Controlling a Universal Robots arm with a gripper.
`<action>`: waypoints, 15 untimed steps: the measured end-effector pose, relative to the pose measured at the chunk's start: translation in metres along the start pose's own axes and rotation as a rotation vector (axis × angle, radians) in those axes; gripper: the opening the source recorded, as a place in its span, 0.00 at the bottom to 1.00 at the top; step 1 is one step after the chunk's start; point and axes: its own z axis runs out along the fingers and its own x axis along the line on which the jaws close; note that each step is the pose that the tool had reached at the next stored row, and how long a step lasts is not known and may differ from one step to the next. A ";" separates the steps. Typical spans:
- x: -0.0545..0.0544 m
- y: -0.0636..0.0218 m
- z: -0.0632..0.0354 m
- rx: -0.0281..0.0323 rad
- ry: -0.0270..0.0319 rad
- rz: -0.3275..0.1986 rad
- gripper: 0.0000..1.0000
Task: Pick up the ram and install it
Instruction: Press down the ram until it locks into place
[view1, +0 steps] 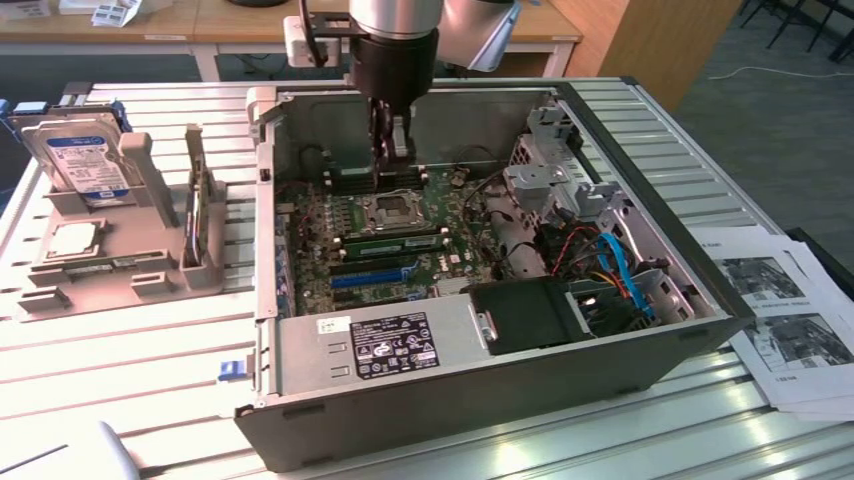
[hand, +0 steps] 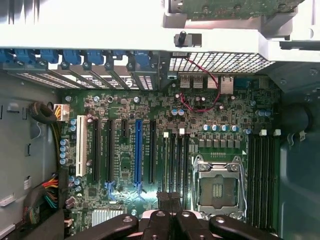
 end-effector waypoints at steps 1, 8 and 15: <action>0.000 0.0000 -0.0010 0.0000 0.0000 0.000 0.10; 0.000 -0.0017 -0.0011 0.0000 0.0000 0.000 0.10; 0.000 -0.0057 -0.0011 0.0000 -0.0001 0.000 0.10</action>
